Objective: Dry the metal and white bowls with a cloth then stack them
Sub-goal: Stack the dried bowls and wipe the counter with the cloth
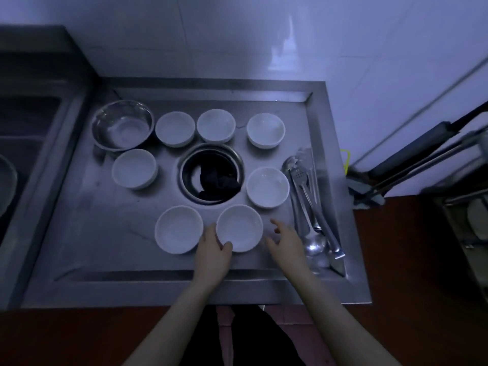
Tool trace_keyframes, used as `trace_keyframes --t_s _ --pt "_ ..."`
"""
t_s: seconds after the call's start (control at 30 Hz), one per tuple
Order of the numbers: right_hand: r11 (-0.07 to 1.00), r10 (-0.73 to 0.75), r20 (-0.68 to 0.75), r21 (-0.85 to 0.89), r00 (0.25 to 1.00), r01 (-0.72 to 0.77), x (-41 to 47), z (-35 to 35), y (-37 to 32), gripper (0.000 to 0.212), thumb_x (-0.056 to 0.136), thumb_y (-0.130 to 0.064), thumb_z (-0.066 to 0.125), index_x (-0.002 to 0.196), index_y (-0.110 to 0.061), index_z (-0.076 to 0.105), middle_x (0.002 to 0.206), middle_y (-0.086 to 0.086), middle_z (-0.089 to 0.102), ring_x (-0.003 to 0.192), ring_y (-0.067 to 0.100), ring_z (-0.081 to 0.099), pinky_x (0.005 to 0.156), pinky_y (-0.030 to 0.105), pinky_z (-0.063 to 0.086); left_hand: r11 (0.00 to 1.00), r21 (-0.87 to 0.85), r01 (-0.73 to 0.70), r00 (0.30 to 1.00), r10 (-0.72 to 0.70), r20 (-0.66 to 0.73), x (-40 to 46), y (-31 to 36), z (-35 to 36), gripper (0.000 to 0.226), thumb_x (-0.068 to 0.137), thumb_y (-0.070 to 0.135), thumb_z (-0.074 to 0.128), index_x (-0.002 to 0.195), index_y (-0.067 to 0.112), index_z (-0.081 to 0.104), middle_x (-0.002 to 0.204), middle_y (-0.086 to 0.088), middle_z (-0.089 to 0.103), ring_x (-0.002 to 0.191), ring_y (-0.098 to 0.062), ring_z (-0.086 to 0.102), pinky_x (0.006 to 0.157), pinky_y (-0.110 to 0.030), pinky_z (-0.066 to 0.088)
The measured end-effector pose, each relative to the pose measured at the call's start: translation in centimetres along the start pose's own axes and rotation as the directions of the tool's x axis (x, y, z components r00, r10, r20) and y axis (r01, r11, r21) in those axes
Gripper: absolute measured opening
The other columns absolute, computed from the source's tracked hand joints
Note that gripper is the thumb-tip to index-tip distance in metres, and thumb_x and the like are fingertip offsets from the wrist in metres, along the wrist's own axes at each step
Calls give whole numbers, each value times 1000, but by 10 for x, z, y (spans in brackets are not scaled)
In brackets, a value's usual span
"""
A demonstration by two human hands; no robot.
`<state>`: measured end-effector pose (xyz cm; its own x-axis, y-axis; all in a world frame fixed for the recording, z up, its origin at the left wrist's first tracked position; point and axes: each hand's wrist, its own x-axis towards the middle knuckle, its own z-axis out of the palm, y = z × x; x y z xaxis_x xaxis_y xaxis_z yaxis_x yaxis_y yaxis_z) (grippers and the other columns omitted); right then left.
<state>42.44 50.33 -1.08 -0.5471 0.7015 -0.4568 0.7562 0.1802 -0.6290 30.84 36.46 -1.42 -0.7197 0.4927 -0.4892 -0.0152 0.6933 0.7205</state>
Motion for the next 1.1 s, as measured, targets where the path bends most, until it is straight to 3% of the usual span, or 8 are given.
trace_keyframes --t_s 0.17,0.23,0.3,0.53,0.63,0.77,0.83,1.1 --pt "979 83 83 180 993 -97 7 13 2 52 91 -23 61 140 -15 44 125 10 56 111 26 57 94 30 44 974 -162 158 987 -160 5 1 -3 11 45 91 15 60 132 26 44 123 0 55 118 -29 55 100 -49 48" --pt "965 51 90 251 995 -72 8 17 0 42 90 -16 62 131 -15 53 113 8 63 94 22 61 79 29 55 950 -254 184 982 -190 0 3 -7 12 40 90 16 64 119 37 46 124 1 57 116 -27 56 98 -53 50" --pt "965 -3 52 263 999 -11 7 17 -2 36 86 -7 63 122 -12 59 101 2 64 87 17 60 64 11 47 938 -300 175 982 -188 -13 4 -8 13 40 90 16 66 110 44 47 118 5 58 116 -25 56 97 -54 51" --pt "925 -101 -108 355 989 133 15 18 -33 46 87 -14 62 130 -30 55 117 -3 60 97 7 59 77 25 52 913 -407 6 974 -97 -203 7 18 -14 36 94 14 63 124 32 55 112 16 61 108 -15 61 90 -46 56" --pt "896 -145 -140 401 979 190 28 25 -75 47 86 -21 63 129 -38 53 114 -6 57 97 11 61 80 41 57 870 -493 -25 964 -110 -242 25 28 -55 35 96 13 60 123 34 55 115 11 62 101 -18 66 83 -45 60" --pt "890 -226 -148 371 963 266 60 50 -156 46 87 -19 63 130 -36 54 109 -3 59 86 5 61 79 27 53 834 -543 -99 951 -81 -298 69 29 -129 35 97 15 59 127 33 57 117 7 64 91 -15 71 73 -38 62" --pt "876 -263 -148 377 953 300 83 70 -200 44 87 -22 62 128 -34 55 105 0 62 86 10 63 80 34 55 826 -549 -130 941 -71 -330 100 27 -169 37 96 12 59 125 34 58 116 5 65 94 -16 70 70 -33 60" --pt "928 -98 -66 355 993 115 184 163 -339 45 89 -16 58 132 -26 53 114 4 62 96 21 63 87 44 55 915 -382 -128 953 6 -304 247 -16 -297 39 89 17 58 121 40 62 122 1 60 103 -20 66 82 -44 60"
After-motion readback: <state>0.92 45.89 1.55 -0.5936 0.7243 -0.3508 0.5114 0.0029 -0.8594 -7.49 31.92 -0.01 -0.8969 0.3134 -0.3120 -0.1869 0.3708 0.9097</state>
